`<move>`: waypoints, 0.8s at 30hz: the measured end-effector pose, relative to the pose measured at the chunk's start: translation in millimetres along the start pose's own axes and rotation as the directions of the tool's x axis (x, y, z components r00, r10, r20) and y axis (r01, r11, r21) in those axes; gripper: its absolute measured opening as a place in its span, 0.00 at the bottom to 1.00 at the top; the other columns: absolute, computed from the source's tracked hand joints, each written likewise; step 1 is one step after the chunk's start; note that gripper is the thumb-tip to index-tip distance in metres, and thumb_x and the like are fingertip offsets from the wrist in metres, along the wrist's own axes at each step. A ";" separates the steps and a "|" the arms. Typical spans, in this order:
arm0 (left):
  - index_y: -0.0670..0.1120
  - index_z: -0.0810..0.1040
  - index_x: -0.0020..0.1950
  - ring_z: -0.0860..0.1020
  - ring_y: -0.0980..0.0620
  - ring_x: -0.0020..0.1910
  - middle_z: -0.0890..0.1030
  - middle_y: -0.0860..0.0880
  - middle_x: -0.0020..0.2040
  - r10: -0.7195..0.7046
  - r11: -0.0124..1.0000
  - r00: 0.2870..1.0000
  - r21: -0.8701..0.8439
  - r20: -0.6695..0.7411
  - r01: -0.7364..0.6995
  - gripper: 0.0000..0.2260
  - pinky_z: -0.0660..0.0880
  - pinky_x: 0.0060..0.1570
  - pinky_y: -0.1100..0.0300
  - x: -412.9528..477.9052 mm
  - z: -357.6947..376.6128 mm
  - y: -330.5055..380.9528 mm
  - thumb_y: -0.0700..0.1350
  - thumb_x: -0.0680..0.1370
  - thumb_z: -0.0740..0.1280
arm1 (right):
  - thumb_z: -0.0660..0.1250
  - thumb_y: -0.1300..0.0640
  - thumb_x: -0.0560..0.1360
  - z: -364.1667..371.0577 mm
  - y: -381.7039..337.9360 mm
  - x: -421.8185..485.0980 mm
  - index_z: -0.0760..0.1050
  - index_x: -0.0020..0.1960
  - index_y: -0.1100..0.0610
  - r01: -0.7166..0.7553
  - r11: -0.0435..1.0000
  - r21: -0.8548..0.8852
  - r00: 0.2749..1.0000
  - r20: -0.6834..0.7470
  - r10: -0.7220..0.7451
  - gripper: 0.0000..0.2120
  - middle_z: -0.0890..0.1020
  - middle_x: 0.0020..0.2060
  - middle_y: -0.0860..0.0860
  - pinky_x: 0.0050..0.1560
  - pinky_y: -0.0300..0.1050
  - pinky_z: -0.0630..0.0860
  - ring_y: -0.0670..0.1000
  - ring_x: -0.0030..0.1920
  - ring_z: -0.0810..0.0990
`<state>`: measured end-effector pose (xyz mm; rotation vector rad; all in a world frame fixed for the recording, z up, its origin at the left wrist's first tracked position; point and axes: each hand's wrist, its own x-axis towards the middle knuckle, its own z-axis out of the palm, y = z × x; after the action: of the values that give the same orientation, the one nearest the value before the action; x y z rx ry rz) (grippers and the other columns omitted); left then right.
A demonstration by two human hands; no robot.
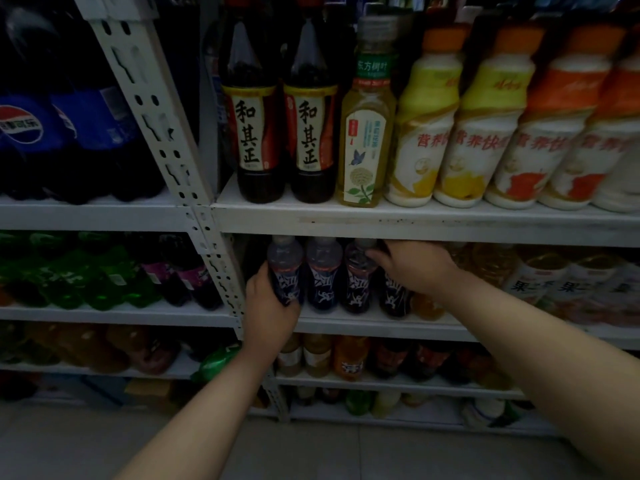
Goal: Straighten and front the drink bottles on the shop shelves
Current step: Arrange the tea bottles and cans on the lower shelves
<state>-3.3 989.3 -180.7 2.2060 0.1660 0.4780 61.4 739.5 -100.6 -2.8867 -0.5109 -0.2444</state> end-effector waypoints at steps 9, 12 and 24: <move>0.45 0.61 0.74 0.69 0.45 0.65 0.67 0.44 0.67 -0.091 0.996 0.994 0.015 -0.057 0.092 0.33 0.67 0.61 0.57 -7.2 2.2 6.1 0.43 0.72 0.71 | 0.58 0.39 0.78 8.0 -12.1 7.8 0.66 0.71 0.50 -0.138 0.980 0.144 0.989 -0.029 0.144 0.25 0.74 0.66 0.54 0.60 0.48 0.70 0.57 0.64 0.72; 0.43 0.60 0.75 0.68 0.45 0.66 0.67 0.42 0.68 -0.146 0.989 0.988 0.012 -0.058 0.147 0.34 0.68 0.64 0.54 -8.8 2.4 7.9 0.44 0.73 0.71 | 0.58 0.40 0.78 7.7 -10.9 8.0 0.67 0.70 0.50 -0.120 0.982 0.147 0.992 -0.026 0.125 0.24 0.73 0.66 0.54 0.61 0.48 0.70 0.57 0.65 0.71; 0.50 0.79 0.55 0.77 0.59 0.45 0.78 0.55 0.46 0.120 0.993 0.963 -0.009 0.241 -0.121 0.11 0.70 0.42 0.70 -31.1 43.4 40.8 0.47 0.73 0.69 | 0.54 0.43 0.77 -0.8 32.2 -64.3 0.66 0.71 0.56 0.002 0.998 -0.061 0.982 -0.188 -0.013 0.27 0.73 0.65 0.56 0.63 0.57 0.67 0.60 0.64 0.69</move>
<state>-16.7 923.5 -182.3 2.2667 -0.0976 0.2713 13.2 689.1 -117.9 -2.8799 -0.4880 -0.5376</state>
